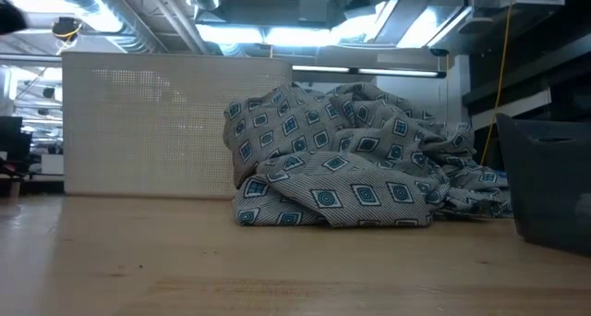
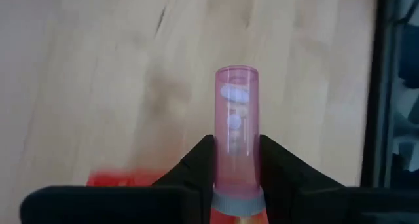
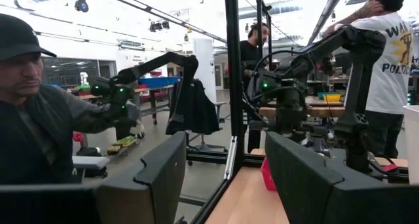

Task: Pick & Place Medicine items
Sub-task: Put the pink pill bottle into the red bin

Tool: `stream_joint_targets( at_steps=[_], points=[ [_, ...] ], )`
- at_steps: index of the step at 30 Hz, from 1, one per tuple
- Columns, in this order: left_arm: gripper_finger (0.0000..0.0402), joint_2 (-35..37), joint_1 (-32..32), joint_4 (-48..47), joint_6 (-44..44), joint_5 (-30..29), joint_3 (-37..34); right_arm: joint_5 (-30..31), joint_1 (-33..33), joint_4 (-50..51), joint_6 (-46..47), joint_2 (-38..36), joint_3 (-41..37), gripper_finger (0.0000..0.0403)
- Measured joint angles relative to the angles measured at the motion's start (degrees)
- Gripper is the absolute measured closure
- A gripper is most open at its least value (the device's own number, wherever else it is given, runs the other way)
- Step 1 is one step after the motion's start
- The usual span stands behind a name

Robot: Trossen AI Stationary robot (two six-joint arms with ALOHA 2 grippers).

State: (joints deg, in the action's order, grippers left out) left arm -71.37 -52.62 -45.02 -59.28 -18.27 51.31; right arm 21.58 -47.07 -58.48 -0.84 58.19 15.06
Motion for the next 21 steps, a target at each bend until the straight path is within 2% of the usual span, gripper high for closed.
stream_joint_targets(
  at_steps=[11, 17, 21],
  points=[
    [0.0317, 2.42, -14.52, -13.67, -26.31, -0.21, -0.2, 0.0, 0.0, 0.52, 0.07, 0.0, 0.02, 0.0193],
    [0.0314, 1.63, -20.88, -19.03, -36.67, -1.26, -0.2, 0.0, 0.0, 0.66, 0.28, 0.0, 0.02, 0.0193],
    [0.0306, -0.03, -23.19, -21.48, -40.46, -1.31, -0.2, 0.0, 0.0, 0.66, 0.44, 0.0, 0.02, 0.0193]
  ],
)
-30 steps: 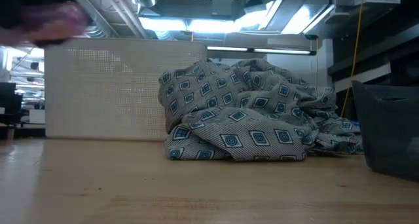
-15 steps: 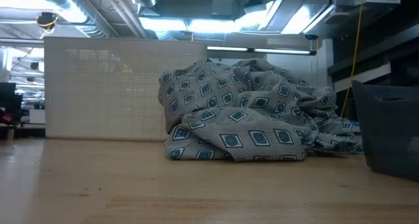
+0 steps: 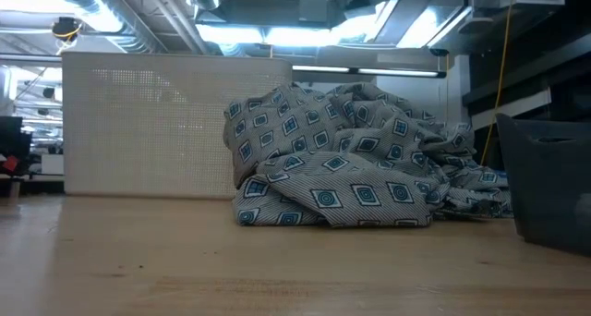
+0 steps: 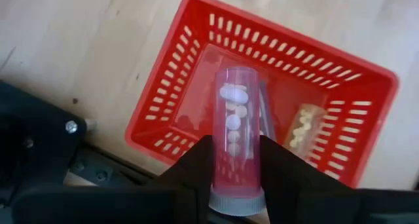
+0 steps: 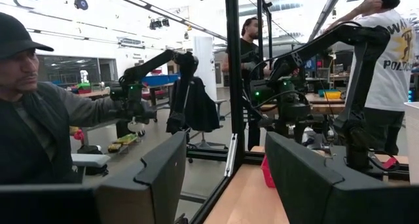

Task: Pick & Place Medicine items
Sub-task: Put the pink pill bottle into the red bin, then put the gray patient gown into the white bin

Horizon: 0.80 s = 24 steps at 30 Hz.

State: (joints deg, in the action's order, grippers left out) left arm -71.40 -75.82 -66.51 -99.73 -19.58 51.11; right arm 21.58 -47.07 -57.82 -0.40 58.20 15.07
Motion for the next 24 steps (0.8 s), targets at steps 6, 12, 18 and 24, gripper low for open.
stream_joint_targets(
  at_steps=[6, 12, 18, 24],
  points=[
    [0.0265, -1.76, -0.23, -0.12, -0.48, -2.0, 0.0, 0.0, 0.0, 0.0, 0.02, 0.0, 0.0, 0.0193],
    [0.0227, -1.9, -0.06, -0.18, -0.13, -4.86, 0.0, 0.0, 0.0, 0.0, 0.15, 0.0, 0.0, 0.0193],
    [0.0208, -1.9, 1.06, -0.99, 0.07, -6.65, 0.0, -0.01, 0.0, -0.01, 0.15, 0.0, 0.0, 0.0193],
    [0.0205, -1.9, 2.51, -0.71, 2.05, -11.97, 0.0, 0.28, 0.0, 0.0, 0.05, 0.0, 0.0, 0.0193]
  ],
)
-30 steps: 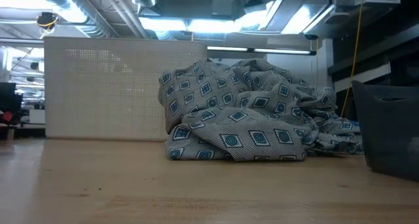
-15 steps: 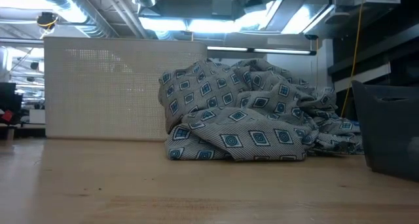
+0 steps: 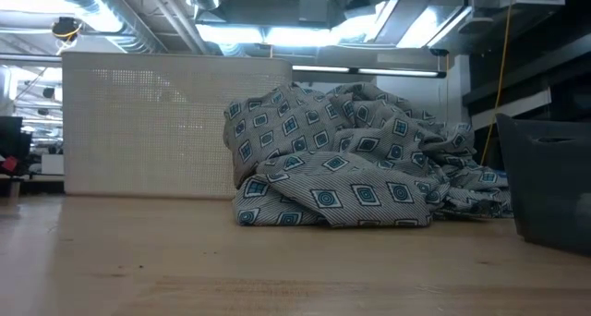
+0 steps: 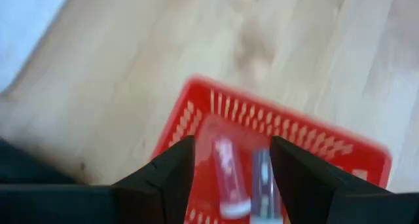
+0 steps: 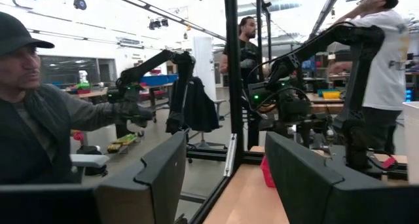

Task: Pick & Place Medicine items
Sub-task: Put the gray patient gown into the white bin

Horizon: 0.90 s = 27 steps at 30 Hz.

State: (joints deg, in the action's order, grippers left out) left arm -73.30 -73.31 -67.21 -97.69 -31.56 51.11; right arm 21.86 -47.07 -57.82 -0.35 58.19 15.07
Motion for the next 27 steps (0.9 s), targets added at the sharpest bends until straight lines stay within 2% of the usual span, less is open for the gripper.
stream_joint_targets(
  at_steps=[6, 11, 18, 27],
  points=[
    [0.0205, 0.0, 2.37, 4.29, 4.08, -8.02, 0.0, 4.99, 0.0, 1.14, -0.62, 0.0, 0.0, 0.0193],
    [0.0205, 0.0, 4.52, 8.72, 9.06, -8.35, 0.0, 6.16, 0.0, 2.19, 1.18, 0.02, 0.02, 0.0193],
    [0.0205, -2.16, 6.04, 9.83, 11.27, -13.68, 0.02, 5.78, 0.0, 2.21, 0.87, 0.02, 0.02, 0.0193],
    [0.0206, -7.72, 9.73, 9.87, 12.53, -13.6, 0.02, 5.78, 0.0, 2.23, 0.0, 0.02, 0.02, 0.0193]
  ],
)
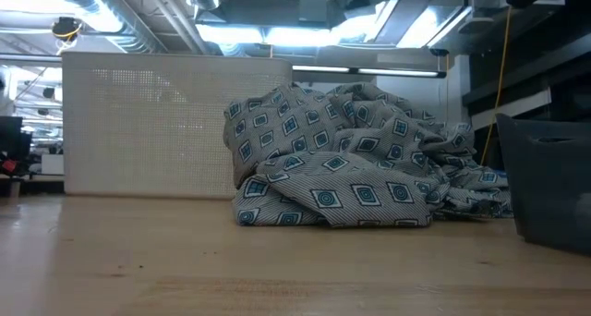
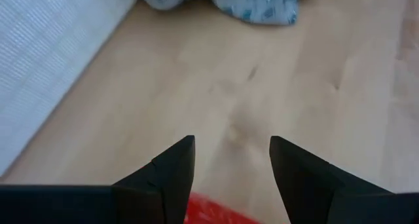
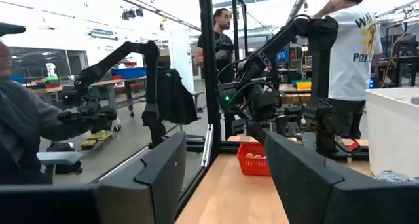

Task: Pick & Place Medicine items
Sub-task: Put the gray patient gown into the white bin

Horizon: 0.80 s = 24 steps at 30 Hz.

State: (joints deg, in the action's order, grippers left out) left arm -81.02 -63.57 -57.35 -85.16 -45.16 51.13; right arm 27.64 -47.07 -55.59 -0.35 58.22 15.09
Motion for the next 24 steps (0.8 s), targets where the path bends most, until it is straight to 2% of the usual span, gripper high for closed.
stream_joint_targets(
  at_steps=[4, 8, 12, 16, 24],
  points=[
    [0.0206, -1.27, 2.12, 3.52, 2.95, -5.83, 0.0, 1.27, 0.0, -0.02, -0.27, 0.0, 0.0, 0.0193],
    [0.0206, -1.48, 4.26, 11.43, 12.01, -11.42, 0.0, 4.6, 0.0, -0.04, -0.49, 0.0, 0.0, 0.0193],
    [0.0206, -1.48, 6.86, 20.12, 22.4, -13.77, 0.02, 7.55, 0.0, -0.07, -0.55, 0.0, 0.0, 0.0193],
    [0.0206, -1.48, 9.9, 29.69, 33.98, -13.22, 0.02, 7.98, 0.0, -0.07, -0.56, -0.01, 0.0, 0.0193],
    [0.0206, -1.48, 16.92, 45.03, 55.67, -2.59, 0.04, 7.98, 0.0, -0.04, -1.69, 0.0, 0.0, 0.0193]
  ],
)
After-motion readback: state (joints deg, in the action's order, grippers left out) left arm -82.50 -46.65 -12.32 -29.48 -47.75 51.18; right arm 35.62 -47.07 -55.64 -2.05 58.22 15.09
